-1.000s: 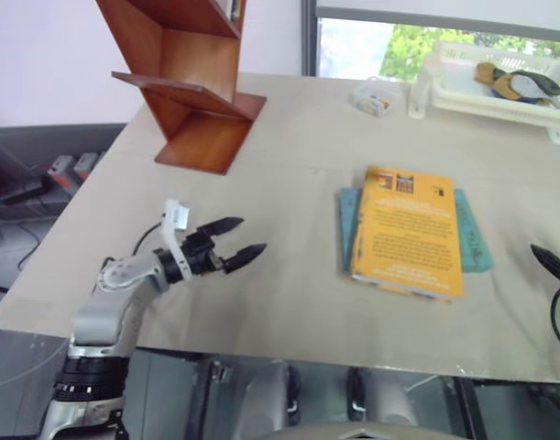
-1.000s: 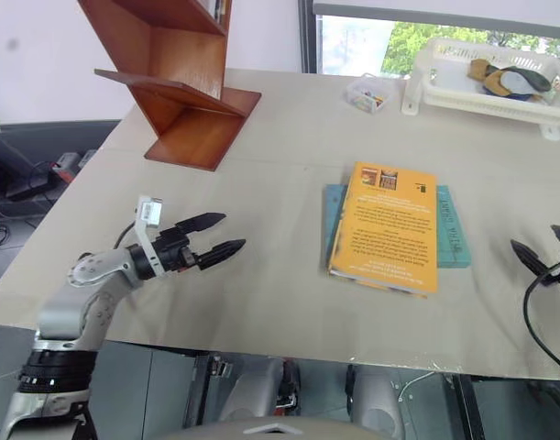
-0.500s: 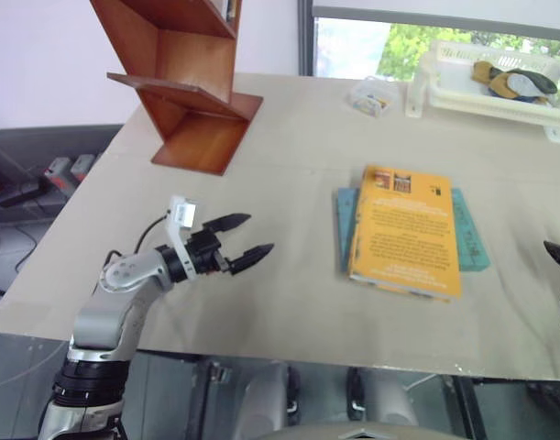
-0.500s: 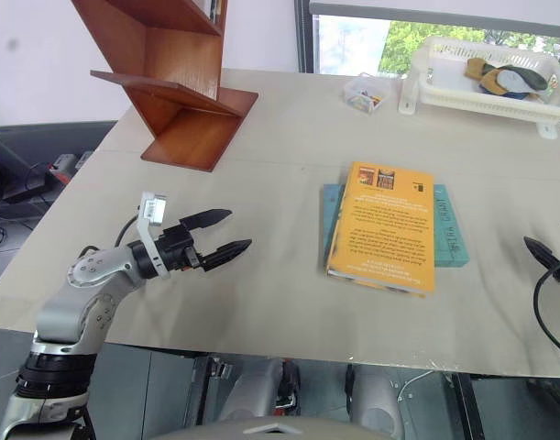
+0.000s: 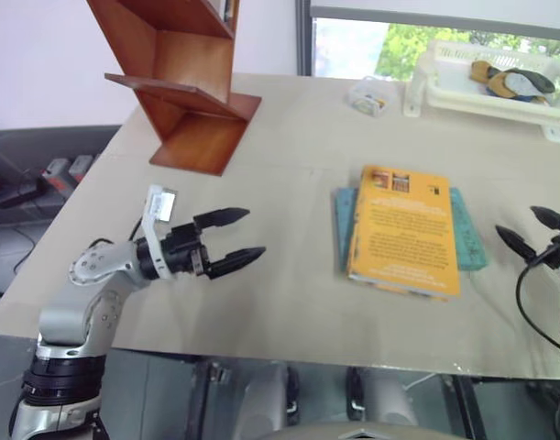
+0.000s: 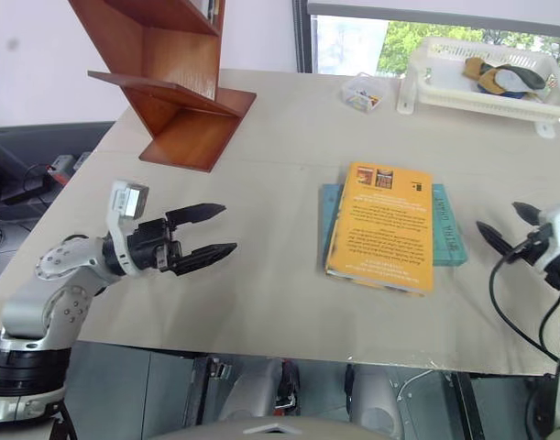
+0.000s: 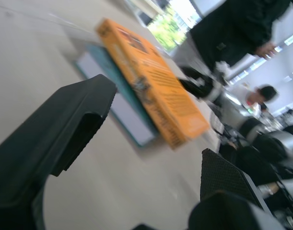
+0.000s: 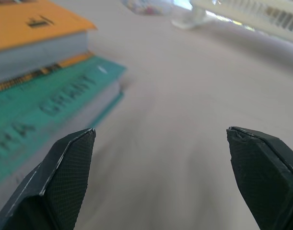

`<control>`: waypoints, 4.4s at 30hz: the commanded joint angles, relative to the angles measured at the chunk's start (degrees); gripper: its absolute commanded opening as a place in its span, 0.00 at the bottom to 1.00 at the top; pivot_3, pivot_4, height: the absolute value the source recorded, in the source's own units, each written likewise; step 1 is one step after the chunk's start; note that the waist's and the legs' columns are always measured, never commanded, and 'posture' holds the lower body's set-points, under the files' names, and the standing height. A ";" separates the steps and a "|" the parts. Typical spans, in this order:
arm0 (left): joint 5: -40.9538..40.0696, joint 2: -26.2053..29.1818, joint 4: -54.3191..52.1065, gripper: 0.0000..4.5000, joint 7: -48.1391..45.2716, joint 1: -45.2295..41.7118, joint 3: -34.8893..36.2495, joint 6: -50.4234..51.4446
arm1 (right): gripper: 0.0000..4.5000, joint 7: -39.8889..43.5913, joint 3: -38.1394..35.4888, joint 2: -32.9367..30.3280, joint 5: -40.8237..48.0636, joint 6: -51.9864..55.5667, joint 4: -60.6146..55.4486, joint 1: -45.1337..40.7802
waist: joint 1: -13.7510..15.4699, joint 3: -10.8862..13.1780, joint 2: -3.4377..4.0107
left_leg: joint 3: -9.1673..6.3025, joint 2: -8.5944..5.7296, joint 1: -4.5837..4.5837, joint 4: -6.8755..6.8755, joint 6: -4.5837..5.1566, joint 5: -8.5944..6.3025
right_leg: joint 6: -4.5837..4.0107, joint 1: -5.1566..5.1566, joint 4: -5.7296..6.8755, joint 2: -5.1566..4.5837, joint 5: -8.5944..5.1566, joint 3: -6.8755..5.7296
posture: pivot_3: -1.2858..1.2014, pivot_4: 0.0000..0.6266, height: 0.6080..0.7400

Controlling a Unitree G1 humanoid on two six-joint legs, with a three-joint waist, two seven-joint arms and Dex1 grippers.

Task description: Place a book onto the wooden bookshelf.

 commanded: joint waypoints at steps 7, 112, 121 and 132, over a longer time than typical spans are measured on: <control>-6.34 4.47 -3.62 0.99 -5.59 -6.12 3.50 0.66 | 1.00 1.04 2.86 2.10 0.26 0.84 -4.25 -2.30 | -0.01 0.01 0.03 | 0.03 -0.06 -0.03 -0.01 0.02 0.00 | -0.10 0.00 -0.02 0.06 0.09 0.00 | 0.52 0.24 0.79; 13.30 -31.08 83.65 0.99 -15.89 -53.27 -16.32 45.17 | 1.00 4.96 -33.32 0.82 36.77 48.31 -80.41 57.93 | 3.37 -0.55 0.11 | -0.58 -0.21 -0.20 0.33 0.45 -0.29 | 0.08 0.18 -0.04 -0.08 -0.07 -0.47 | 0.52 0.24 0.79; 17.98 -34.62 84.00 0.99 -20.16 -53.06 -16.48 45.92 | 1.00 4.23 -34.36 0.84 36.10 47.57 -80.76 58.41 | 3.37 -0.83 0.37 | -0.78 -0.37 -0.22 0.58 0.41 -0.54 | 0.25 0.39 -0.05 -0.26 -0.17 -0.66 | 0.52 0.24 0.79; 21.48 -34.41 84.23 0.99 -22.29 -52.01 -17.24 46.42 | 1.00 3.72 -33.13 0.22 35.24 46.81 -79.88 57.26 | 2.97 -0.77 0.31 | -0.84 -0.37 -0.27 0.58 0.42 -0.54 | 0.27 0.36 -0.05 -0.23 -0.18 -0.70 | 0.52 0.24 0.79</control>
